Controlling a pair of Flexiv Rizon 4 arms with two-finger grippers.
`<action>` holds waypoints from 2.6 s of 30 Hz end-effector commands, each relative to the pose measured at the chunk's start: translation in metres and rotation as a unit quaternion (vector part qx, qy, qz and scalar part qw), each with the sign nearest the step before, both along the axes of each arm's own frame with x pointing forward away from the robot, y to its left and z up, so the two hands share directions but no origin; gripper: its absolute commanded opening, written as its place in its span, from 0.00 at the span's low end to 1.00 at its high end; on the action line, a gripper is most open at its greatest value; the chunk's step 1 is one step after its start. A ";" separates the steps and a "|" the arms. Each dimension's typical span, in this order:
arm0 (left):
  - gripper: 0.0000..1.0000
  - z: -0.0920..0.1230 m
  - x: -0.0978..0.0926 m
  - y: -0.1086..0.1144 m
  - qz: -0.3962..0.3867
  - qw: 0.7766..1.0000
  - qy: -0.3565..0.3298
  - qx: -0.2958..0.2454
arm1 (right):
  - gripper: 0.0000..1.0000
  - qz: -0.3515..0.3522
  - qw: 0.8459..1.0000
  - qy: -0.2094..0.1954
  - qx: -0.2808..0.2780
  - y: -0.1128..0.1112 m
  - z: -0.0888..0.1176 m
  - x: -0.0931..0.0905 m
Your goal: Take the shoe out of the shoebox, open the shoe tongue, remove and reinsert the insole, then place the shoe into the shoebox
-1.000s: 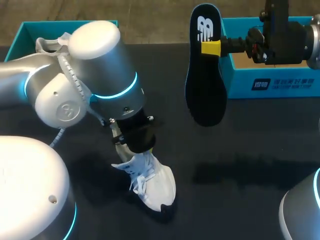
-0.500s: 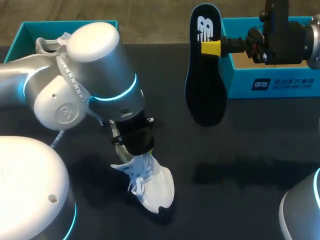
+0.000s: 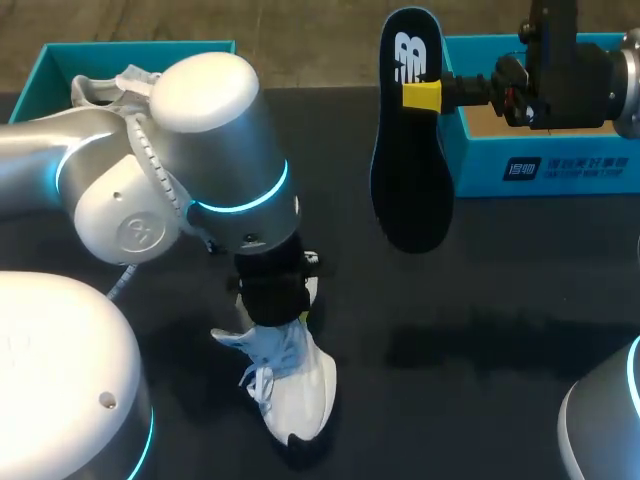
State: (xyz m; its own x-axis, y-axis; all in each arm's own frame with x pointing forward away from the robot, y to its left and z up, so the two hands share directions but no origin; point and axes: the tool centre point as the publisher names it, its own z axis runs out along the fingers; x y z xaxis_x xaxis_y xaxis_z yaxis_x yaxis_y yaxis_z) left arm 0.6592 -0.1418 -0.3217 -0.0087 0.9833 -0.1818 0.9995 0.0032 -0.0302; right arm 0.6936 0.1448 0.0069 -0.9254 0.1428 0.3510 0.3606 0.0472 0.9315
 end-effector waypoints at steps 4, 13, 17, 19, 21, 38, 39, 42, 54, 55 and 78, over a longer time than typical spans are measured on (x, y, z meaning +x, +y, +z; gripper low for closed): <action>0.00 -0.009 -0.001 -0.015 -0.014 1.000 0.009 0.011 | 0.00 0.000 1.000 0.000 0.000 0.003 -0.001 0.001; 0.00 -0.027 -0.004 -0.021 -0.024 0.999 0.030 0.027 | 0.00 0.000 1.000 0.000 0.000 0.003 -0.001 0.001; 0.00 -0.033 -0.003 -0.024 -0.022 0.998 0.038 0.033 | 0.00 0.000 1.000 0.000 0.000 0.003 -0.001 0.001; 0.00 -0.035 -0.003 -0.026 -0.015 0.998 0.039 0.036 | 0.00 0.000 1.000 0.000 0.000 0.003 -0.001 0.001; 0.00 -0.036 -0.002 -0.027 -0.013 0.998 0.041 0.035 | 0.00 0.000 1.000 0.000 0.000 0.003 -0.001 0.001; 0.00 -0.058 0.003 -0.039 -0.011 0.997 0.044 0.055 | 0.00 0.000 1.000 0.000 0.000 0.003 -0.001 0.001; 0.00 -0.058 0.003 -0.039 -0.011 0.997 0.044 0.055 | 0.00 0.000 1.000 0.000 0.000 0.003 -0.001 0.001; 0.00 -0.060 0.005 -0.039 -0.010 0.998 0.041 0.055 | 0.00 0.000 1.000 0.000 0.000 0.003 -0.001 0.001; 1.00 -0.056 0.007 -0.037 -0.005 0.999 0.028 0.017 | 0.00 0.000 1.000 0.000 0.000 0.003 -0.001 0.001; 1.00 -0.053 0.007 -0.037 -0.005 1.000 0.025 0.011 | 0.00 0.000 1.000 0.000 0.000 0.003 -0.001 0.001; 1.00 0.046 0.030 -0.010 0.049 0.965 -0.009 -0.257 | 0.00 0.000 1.000 0.000 0.000 0.003 -0.001 0.001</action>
State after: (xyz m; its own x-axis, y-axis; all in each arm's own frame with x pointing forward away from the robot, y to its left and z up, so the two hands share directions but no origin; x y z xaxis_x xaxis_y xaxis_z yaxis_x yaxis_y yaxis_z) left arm 0.6951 -0.1789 -0.2880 -0.0970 0.8736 -0.4769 0.9953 0.0872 -0.0427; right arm 0.6936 0.1448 0.0069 -0.9254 0.1427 0.3510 0.3606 0.0472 0.9315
